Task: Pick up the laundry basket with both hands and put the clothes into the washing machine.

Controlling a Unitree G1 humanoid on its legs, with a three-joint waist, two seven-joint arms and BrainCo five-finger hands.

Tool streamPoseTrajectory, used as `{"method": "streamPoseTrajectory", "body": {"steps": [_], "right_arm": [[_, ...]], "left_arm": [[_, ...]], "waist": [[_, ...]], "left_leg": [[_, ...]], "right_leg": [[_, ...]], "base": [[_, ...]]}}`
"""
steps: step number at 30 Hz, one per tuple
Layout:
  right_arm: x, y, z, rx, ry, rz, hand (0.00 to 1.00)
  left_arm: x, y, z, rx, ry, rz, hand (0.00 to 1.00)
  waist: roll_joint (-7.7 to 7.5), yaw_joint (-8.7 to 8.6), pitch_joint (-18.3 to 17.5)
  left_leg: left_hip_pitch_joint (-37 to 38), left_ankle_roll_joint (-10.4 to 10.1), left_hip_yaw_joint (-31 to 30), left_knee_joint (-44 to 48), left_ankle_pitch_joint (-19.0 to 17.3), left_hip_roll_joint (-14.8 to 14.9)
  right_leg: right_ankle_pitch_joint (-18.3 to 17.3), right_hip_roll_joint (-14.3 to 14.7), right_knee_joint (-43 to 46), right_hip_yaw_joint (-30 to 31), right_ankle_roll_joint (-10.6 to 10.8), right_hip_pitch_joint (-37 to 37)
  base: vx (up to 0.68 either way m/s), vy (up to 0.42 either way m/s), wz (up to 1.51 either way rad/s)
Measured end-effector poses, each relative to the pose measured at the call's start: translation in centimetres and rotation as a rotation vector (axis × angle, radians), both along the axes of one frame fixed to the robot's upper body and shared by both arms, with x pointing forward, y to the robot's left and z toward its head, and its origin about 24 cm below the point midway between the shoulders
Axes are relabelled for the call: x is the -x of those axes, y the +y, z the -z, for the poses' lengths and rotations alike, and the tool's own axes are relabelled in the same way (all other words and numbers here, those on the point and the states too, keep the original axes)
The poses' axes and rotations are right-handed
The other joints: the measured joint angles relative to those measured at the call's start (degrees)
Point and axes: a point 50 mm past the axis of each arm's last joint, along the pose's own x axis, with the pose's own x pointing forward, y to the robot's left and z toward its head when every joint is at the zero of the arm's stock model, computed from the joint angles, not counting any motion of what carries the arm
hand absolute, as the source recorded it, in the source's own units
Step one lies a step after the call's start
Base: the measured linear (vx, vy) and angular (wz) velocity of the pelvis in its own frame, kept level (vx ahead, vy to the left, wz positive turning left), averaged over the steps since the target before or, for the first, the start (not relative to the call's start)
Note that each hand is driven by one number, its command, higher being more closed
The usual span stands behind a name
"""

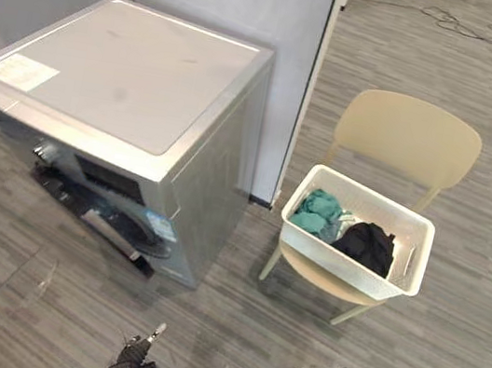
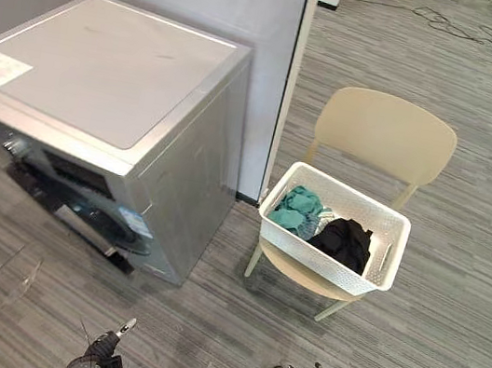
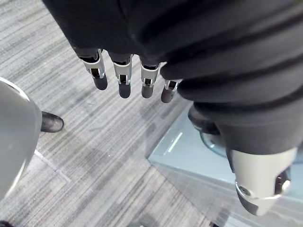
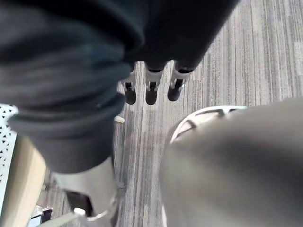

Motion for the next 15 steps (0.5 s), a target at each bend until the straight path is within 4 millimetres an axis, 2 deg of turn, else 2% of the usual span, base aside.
{"method": "streamPoseTrajectory", "body": {"steps": [1,2,3,4,5,6,7,8,9,10,11,12,14,15], "right_arm": [[0.7,0.2,0.1,-0.004,0.006,0.007,0.00],[1.2,0.6,0.2,-0.014,0.008,0.022,0.00],[1.4,0.8,0.3,-0.022,0.008,0.039,0.00],[1.5,1.5,0.4,-0.043,0.010,0.049,0.00],[1.3,1.7,0.4,-0.052,0.002,0.058,0.00],[1.4,1.7,0.4,-0.054,0.001,0.062,0.00],[1.3,1.3,0.3,-0.048,-0.007,0.060,0.00],[1.1,1.0,0.2,-0.045,-0.016,0.057,0.00],[1.1,1.1,0.2,-0.047,-0.017,0.057,0.00],[1.3,1.1,0.2,-0.046,-0.013,0.058,0.00],[1.9,0.8,0.4,-0.052,-0.002,0.100,0.00],[2.3,0.6,0.5,-0.054,0.009,0.118,0.00],[3.2,0.7,0.6,-0.055,0.027,0.118,0.00],[3.4,0.7,0.6,-0.054,0.029,0.124,0.00]], "left_arm": [[0.2,0.4,0.0,-0.011,0.004,-0.012,0.00],[0.5,0.7,0.0,-0.017,0.013,-0.027,0.00],[0.5,1.0,0.0,-0.017,0.007,-0.061,0.00],[0.5,1.5,-0.2,-0.025,0.001,-0.087,0.00],[0.5,1.2,-0.1,-0.020,0.007,-0.081,0.00],[0.5,1.0,-0.1,-0.018,0.013,-0.070,0.00],[0.3,0.7,0.0,-0.015,0.013,-0.054,0.00],[0.4,0.1,0.1,-0.002,0.018,-0.041,0.00],[0.3,0.2,0.1,-0.005,0.019,-0.030,0.00],[0.0,0.3,0.0,-0.009,0.013,-0.014,0.00],[-0.9,0.2,-0.2,0.000,-0.006,-0.008,0.00],[-1.3,-0.1,-0.3,0.005,-0.022,-0.008,0.00],[-2.1,-0.8,-0.7,0.023,-0.069,-0.024,0.00],[-2.1,-1.3,-0.7,0.042,-0.083,-0.037,0.00]], "waist": [[-0.46,-0.06,-0.2],[-1.43,-0.23,-0.4],[-2.37,0.04,-0.5],[-3.81,0.51,-0.6],[-3.41,0.41,-0.9],[-3.94,0.44,-1.3],[-1.86,0.49,-1.7],[-1.13,0.51,-2.0],[-1.08,-0.13,-2.7],[-1.88,-1.05,-3.0],[-1.90,-1.55,-3.0],[-1.63,-1.36,-3.1],[-1.50,-1.58,-3.5],[-0.67,-1.50,-4.1]], "left_leg": [[-1.7,0.7,-3.3,1.5,-0.7,0.9],[-3.3,0.8,-6.5,2.5,-1.2,0.5],[-4.0,0.8,-8.0,2.6,-1.2,0.3],[-4.6,0.7,-9.2,2.5,-1.2,-0.1],[-5.0,0.3,-10.5,1.9,-1.0,0.7],[-5.1,-0.1,-11.3,0.8,-0.7,1.3],[-6.2,-1.3,-13.3,1.1,0.3,2.6],[-7.4,-3.8,-14.1,0.5,2.7,3.7],[-7.1,-2.9,-14.0,-2.4,5.3,3.7],[-7.0,-2.5,-13.9,-3.1,6.1,3.5],[-10.6,-1.9,-13.9,8.1,1.7,0.4],[-11.3,-1.4,-13.8,11.6,0.4,-0.8],[-12.4,-1.4,-16.1,15.8,0.3,-1.5],[-14.0,-2.1,-17.9,18.8,0.0,-1.2]], "right_leg": [[-2.6,3.3,1.0,6.9,1.1,0.7],[-6.0,5.4,0.8,8.8,2.5,2.1],[-9.2,6.0,0.2,8.3,2.8,3.1],[-14.7,6.6,-1.8,8.1,3.5,4.0],[-15.5,7.6,-1.0,7.3,3.8,3.6],[-15.8,8.5,-0.8,7.0,3.4,3.3],[-16.0,10.2,-0.4,6.3,2.4,2.5],[-16.4,11.4,-0.1,5.6,1.5,1.8],[-16.8,11.2,-0.3,4.8,0.8,1.7],[-16.7,10.5,-0.7,3.4,0.3,1.6],[-15.8,8.3,-1.2,-0.8,0.0,4.0],[-15.8,8.1,-0.6,-1.5,-0.1,5.1],[-16.0,9.5,4.2,-1.2,-2.1,6.2],[-16.2,10.7,4.8,-0.1,-3.0,5.5]], "base": [[-0.13,-0.179,1.34],[-0.11,-0.233,1.38],[-0.08,-0.249,1.11],[-0.08,-0.333,0.66],[-0.04,-0.301,0.43],[0.00,-0.291,0.30],[0.02,-0.247,0.27],[0.05,-0.275,0.48],[0.07,-0.207,0.63],[0.14,-0.117,1.31],[0.15,-0.063,1.29],[0.22,-0.106,1.70],[0.17,-0.139,1.31],[0.08,-0.055,1.28]]}}
